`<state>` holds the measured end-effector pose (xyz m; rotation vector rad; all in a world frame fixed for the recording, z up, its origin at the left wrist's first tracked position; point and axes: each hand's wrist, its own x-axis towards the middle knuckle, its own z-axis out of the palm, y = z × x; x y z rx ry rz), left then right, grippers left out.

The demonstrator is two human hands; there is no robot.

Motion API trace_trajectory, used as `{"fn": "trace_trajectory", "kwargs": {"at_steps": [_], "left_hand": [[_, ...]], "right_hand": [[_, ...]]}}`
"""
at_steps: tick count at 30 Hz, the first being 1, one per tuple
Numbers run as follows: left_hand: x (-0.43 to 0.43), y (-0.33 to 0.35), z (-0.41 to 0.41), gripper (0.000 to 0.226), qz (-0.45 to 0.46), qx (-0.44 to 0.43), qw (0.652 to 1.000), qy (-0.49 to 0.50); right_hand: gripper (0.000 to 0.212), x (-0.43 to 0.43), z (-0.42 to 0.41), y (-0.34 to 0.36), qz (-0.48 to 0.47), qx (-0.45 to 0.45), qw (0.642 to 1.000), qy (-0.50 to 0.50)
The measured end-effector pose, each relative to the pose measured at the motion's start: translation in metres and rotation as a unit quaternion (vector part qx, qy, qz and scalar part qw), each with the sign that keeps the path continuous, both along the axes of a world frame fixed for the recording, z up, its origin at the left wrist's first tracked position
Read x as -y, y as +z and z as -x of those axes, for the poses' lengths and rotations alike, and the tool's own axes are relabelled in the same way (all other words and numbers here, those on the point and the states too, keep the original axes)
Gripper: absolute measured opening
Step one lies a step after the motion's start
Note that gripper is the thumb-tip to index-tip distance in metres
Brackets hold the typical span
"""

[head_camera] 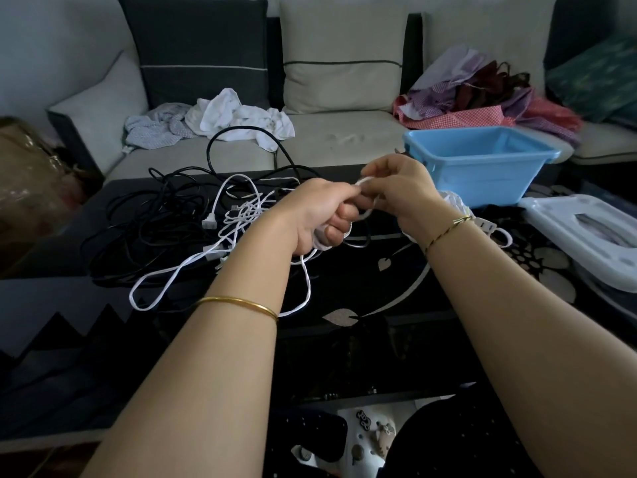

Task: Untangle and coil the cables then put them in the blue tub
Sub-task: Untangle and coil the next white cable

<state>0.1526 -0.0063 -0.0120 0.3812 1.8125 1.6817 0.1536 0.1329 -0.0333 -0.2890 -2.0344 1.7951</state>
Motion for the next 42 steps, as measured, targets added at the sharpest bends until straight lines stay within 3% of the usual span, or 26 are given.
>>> {"fn": "trace_trajectory", "kwargs": {"at_steps": [3, 7, 10, 13, 18, 21, 23, 26, 30, 37, 42], "left_hand": [[0.006, 0.004, -0.001, 0.022, -0.078, 0.103, 0.99, -0.05], [0.016, 0.005, 0.004, 0.028, -0.258, 0.201, 0.942, -0.076], [0.023, 0.0, 0.015, 0.034, -0.355, 0.205, 0.912, -0.005], [0.029, -0.003, 0.023, 0.037, -0.443, 0.206, 0.872, 0.04], [0.032, -0.006, 0.024, 0.037, -0.528, 0.208, 0.82, 0.077], [0.039, -0.002, 0.027, 0.035, -0.589, 0.214, 0.769, 0.129], [0.043, -0.001, 0.03, 0.033, -0.607, 0.212, 0.749, 0.156], [0.045, -0.003, 0.032, 0.033, -0.612, 0.201, 0.744, 0.18], [0.042, -0.003, 0.033, 0.033, -0.578, 0.161, 0.778, 0.187], [0.041, -0.004, 0.035, 0.034, -0.541, 0.101, 0.797, 0.249], [0.031, -0.005, 0.029, 0.028, -0.507, 0.072, 0.815, 0.272]], "right_hand": [[0.012, -0.004, 0.002, -0.01, 0.096, 0.017, 0.995, 0.036], [0.009, 0.005, 0.002, -0.027, 0.099, 0.06, 0.979, 0.167], [0.023, 0.015, -0.003, -0.024, 0.099, 0.055, 0.964, 0.242], [0.024, 0.022, -0.006, -0.017, 0.097, 0.055, 0.954, 0.279], [0.029, 0.031, -0.006, -0.018, -0.025, 0.117, 0.944, 0.308], [0.038, 0.03, -0.009, -0.028, 0.078, 0.117, 0.925, 0.352], [0.04, 0.03, -0.008, -0.028, 0.152, 0.103, 0.927, 0.326], [0.038, 0.033, -0.004, -0.025, 0.105, 0.108, 0.955, 0.255], [0.035, 0.038, -0.001, -0.022, 0.003, 0.187, 0.956, 0.227], [0.022, 0.02, -0.013, -0.019, 0.072, 0.206, 0.905, 0.365], [0.021, 0.025, -0.021, -0.003, -0.041, 0.21, 0.888, 0.407]]}}
